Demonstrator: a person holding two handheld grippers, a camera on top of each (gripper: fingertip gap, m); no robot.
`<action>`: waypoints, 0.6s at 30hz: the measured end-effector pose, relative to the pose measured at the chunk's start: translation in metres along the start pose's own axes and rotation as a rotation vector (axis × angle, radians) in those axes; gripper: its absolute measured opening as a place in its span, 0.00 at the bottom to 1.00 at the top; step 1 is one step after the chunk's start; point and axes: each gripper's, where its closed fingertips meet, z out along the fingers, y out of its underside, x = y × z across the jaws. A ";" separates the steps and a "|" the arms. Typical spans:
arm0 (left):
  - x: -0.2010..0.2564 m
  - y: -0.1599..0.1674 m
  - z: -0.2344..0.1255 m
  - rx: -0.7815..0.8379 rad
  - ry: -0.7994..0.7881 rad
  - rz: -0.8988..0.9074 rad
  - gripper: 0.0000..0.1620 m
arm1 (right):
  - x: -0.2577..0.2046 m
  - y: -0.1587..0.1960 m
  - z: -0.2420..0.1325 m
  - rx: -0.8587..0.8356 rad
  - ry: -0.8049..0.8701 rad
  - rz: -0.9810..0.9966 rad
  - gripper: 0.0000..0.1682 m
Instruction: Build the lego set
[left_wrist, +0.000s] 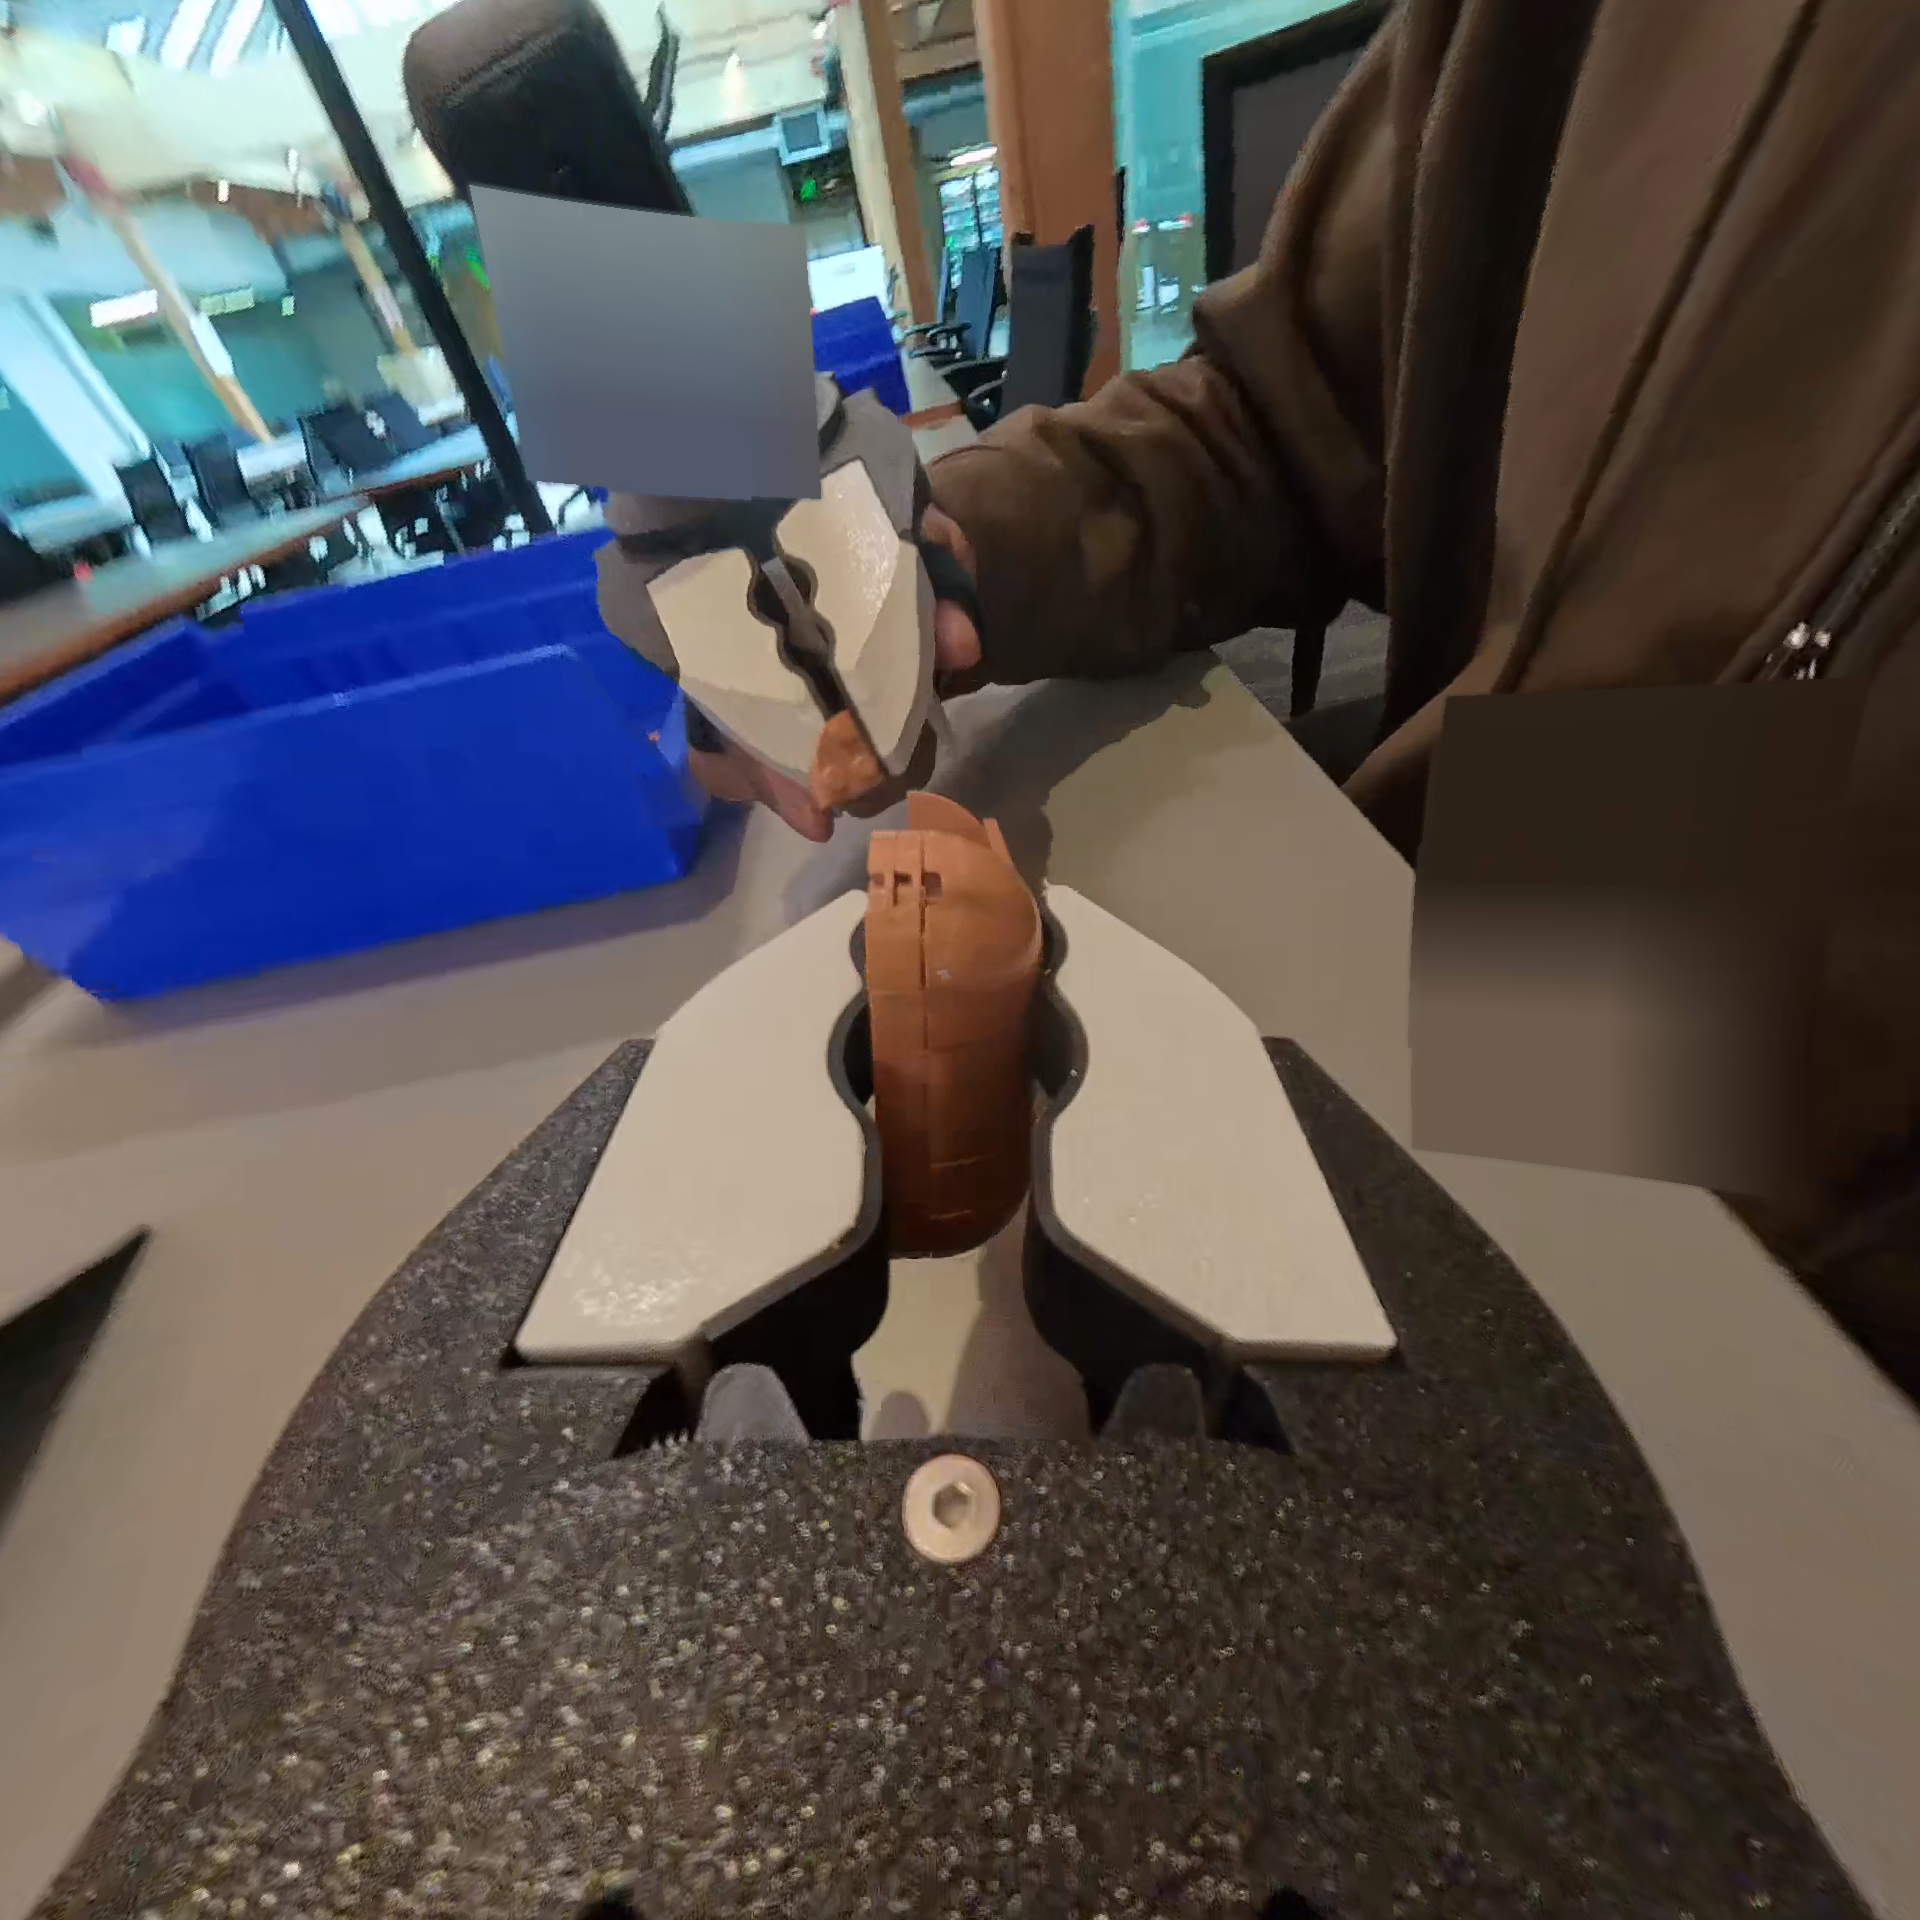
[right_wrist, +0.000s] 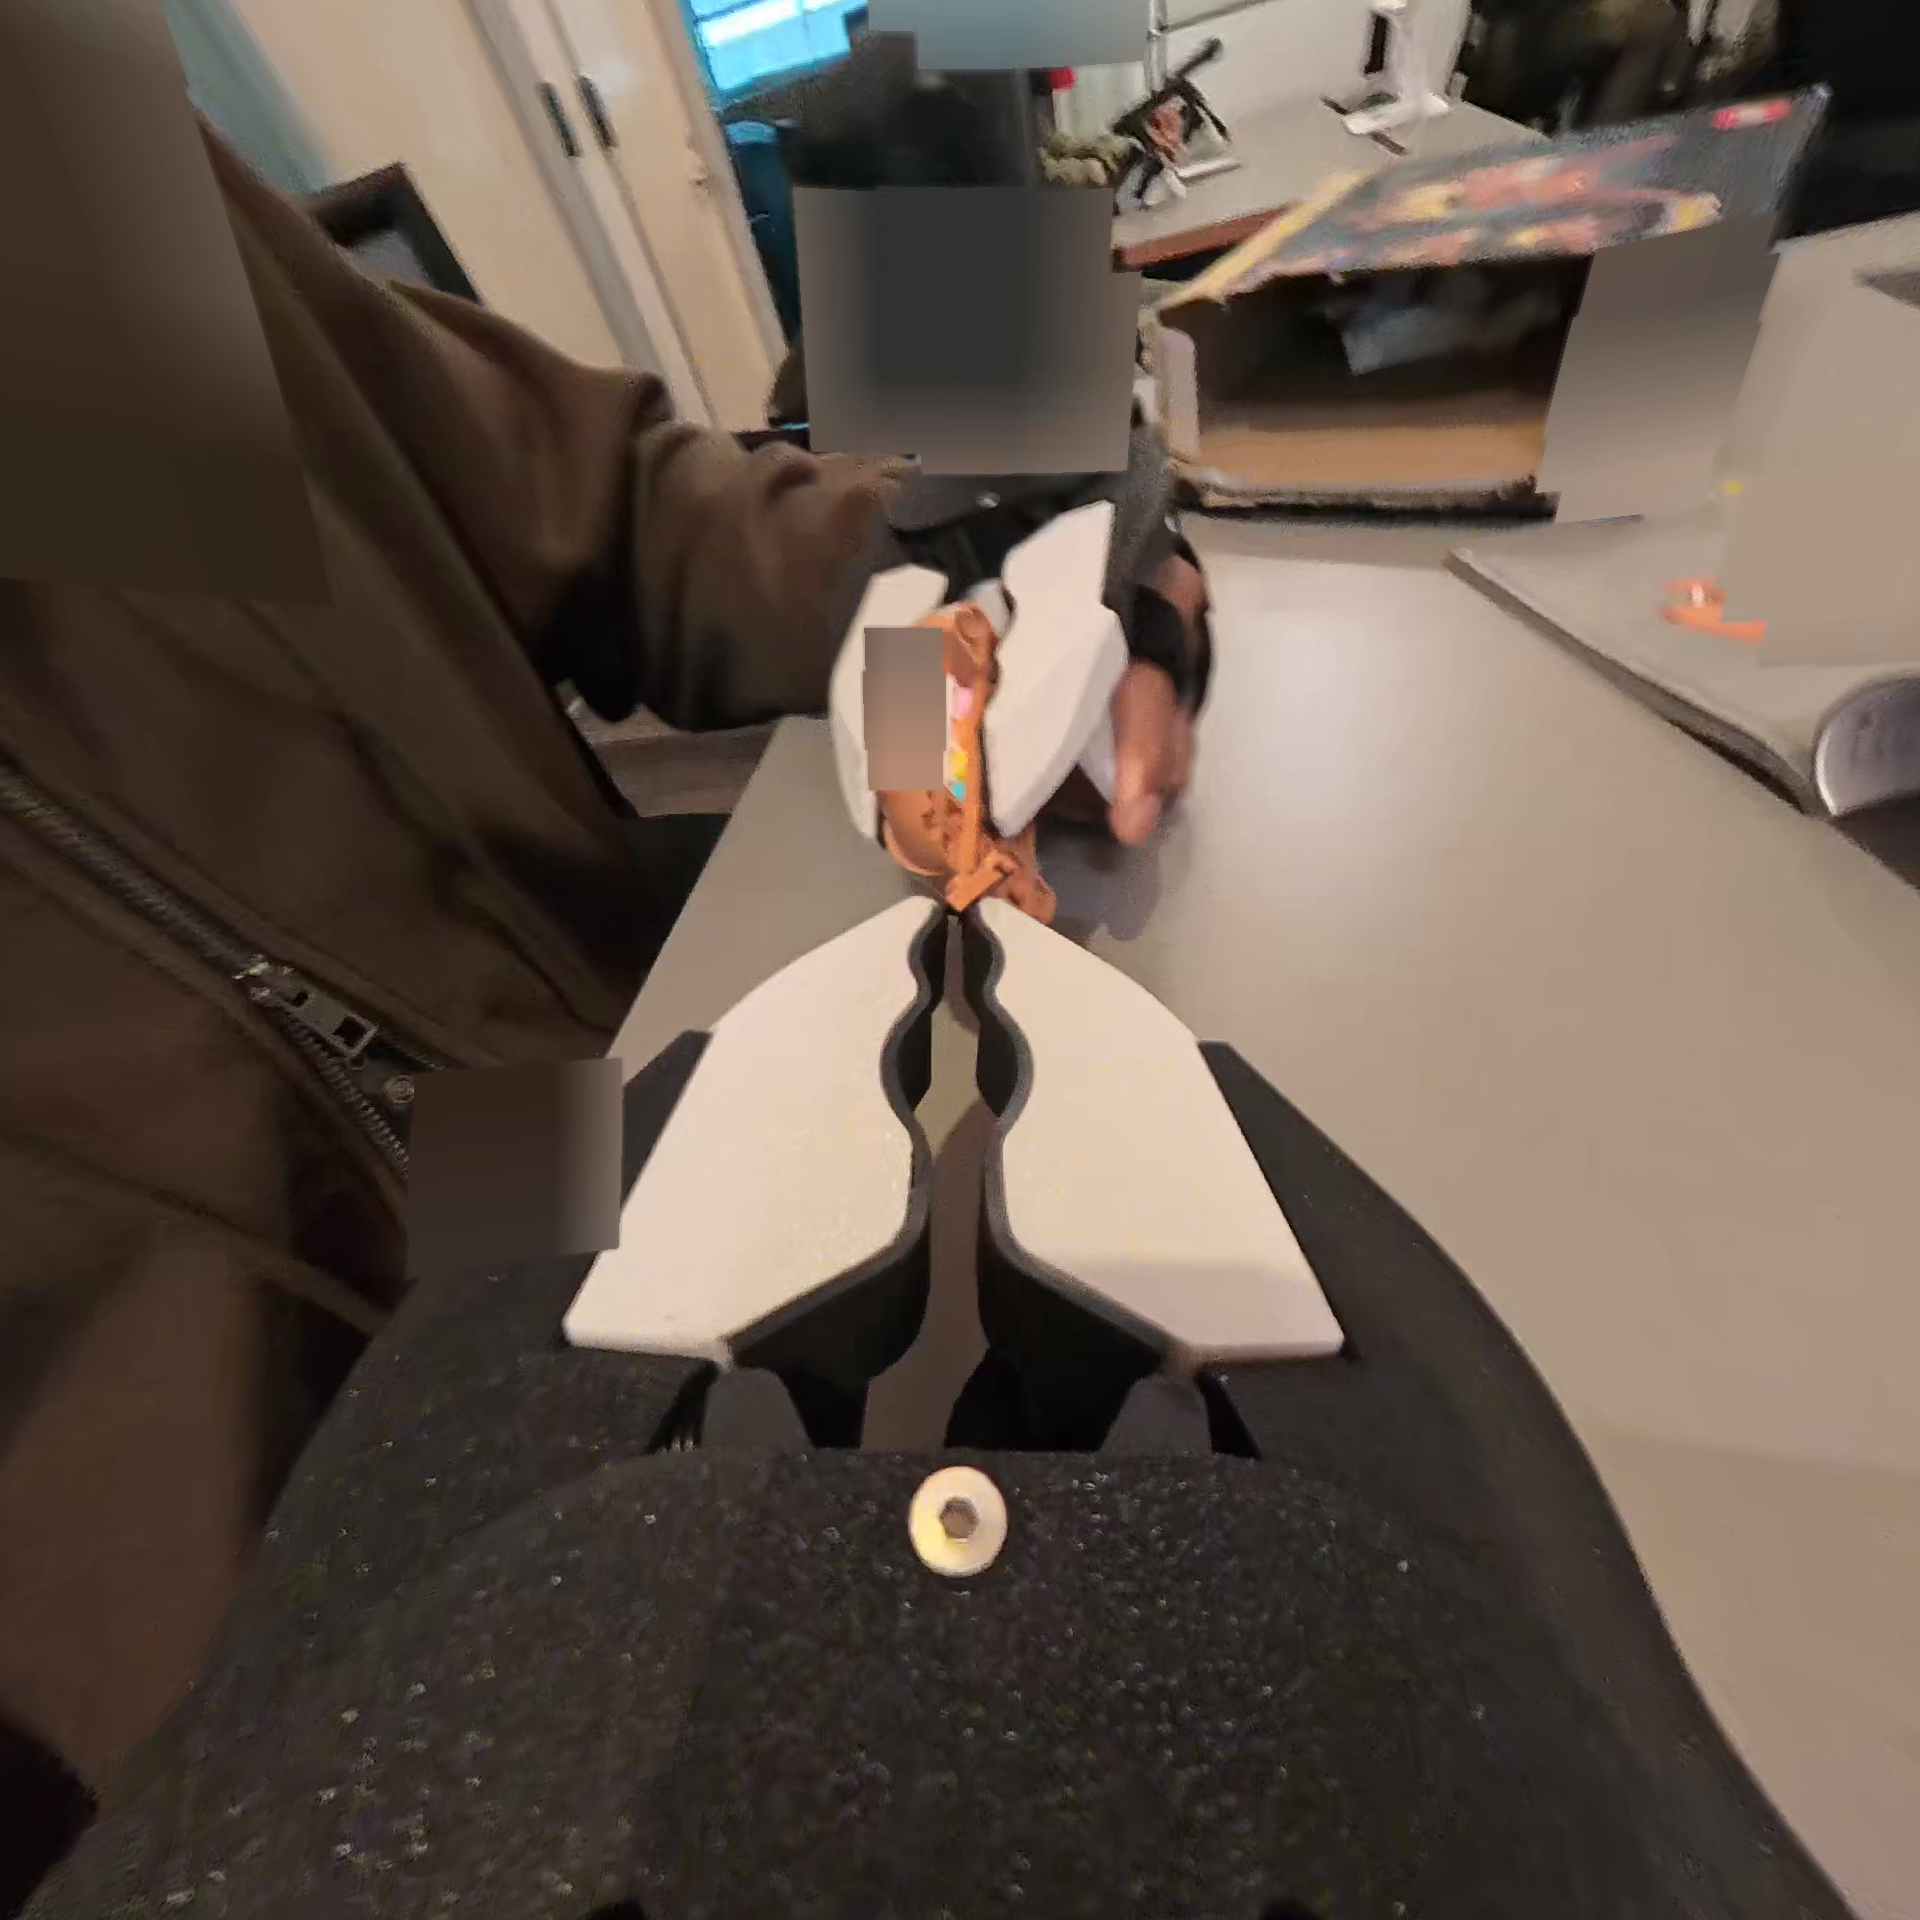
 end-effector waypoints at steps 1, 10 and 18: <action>-0.003 0.000 0.001 0.011 0.012 0.043 0.16 | -0.002 -0.004 -0.001 0.002 -0.025 -0.018 0.02; -0.013 -0.001 0.003 0.082 0.078 0.232 0.16 | 0.003 -0.005 -0.002 -0.189 -0.020 -0.134 0.01; -0.008 -0.003 0.004 0.116 0.057 0.260 0.16 | 0.004 -0.013 0.002 -0.189 -0.014 -0.238 0.01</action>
